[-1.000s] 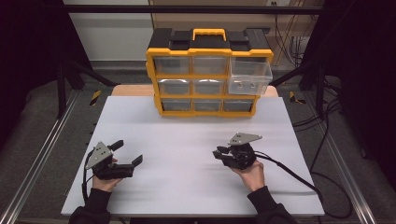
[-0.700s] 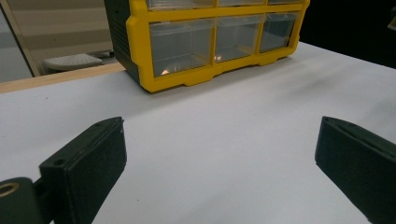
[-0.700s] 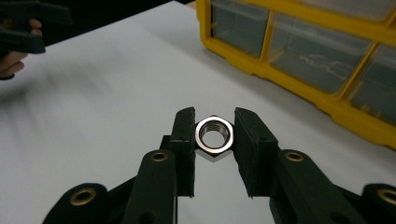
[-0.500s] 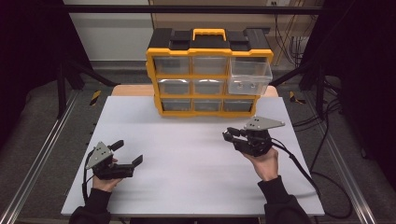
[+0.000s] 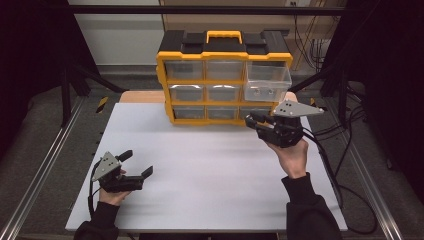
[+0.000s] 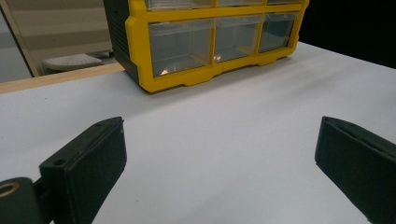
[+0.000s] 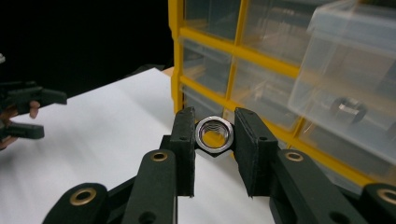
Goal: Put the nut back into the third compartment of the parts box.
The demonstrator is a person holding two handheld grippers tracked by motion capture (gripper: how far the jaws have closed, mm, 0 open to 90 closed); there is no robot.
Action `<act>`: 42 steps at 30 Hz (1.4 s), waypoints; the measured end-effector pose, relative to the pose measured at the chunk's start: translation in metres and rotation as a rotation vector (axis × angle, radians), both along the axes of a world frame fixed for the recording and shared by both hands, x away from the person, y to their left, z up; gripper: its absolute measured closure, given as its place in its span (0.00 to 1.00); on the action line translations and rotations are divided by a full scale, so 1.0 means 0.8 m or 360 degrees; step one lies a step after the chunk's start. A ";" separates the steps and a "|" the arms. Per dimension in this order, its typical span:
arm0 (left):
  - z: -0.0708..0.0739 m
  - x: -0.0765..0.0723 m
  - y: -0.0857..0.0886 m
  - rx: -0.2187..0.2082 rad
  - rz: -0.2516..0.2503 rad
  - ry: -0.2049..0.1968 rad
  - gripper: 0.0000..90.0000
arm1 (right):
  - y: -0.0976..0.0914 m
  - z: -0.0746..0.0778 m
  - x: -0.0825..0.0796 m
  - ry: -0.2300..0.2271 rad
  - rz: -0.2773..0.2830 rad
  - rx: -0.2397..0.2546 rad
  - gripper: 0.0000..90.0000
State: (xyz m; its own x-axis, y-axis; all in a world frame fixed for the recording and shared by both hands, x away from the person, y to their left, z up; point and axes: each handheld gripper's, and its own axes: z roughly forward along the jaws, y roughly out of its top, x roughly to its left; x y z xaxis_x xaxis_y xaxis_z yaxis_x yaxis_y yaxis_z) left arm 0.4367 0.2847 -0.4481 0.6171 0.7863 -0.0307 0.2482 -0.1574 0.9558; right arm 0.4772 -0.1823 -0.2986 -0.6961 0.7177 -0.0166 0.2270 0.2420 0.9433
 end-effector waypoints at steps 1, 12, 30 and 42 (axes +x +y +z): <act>0.000 0.000 0.000 0.0001 0.0000 0.0001 0.02 | 0.000 0.004 0.002 -0.0009 -0.0006 0.0003 0.78; 0.000 0.000 0.000 0.0002 -0.0001 0.0004 0.02 | -0.008 0.054 0.015 -0.0081 -0.0069 0.0037 0.78; 0.000 0.000 0.000 -0.0003 -0.0004 0.0002 0.02 | -0.016 0.102 0.065 -0.0104 -0.0269 0.0015 0.78; 0.000 0.000 0.001 -0.0012 -0.0006 0.0002 0.02 | -0.020 0.097 0.106 -0.0047 -0.0432 -0.0037 0.78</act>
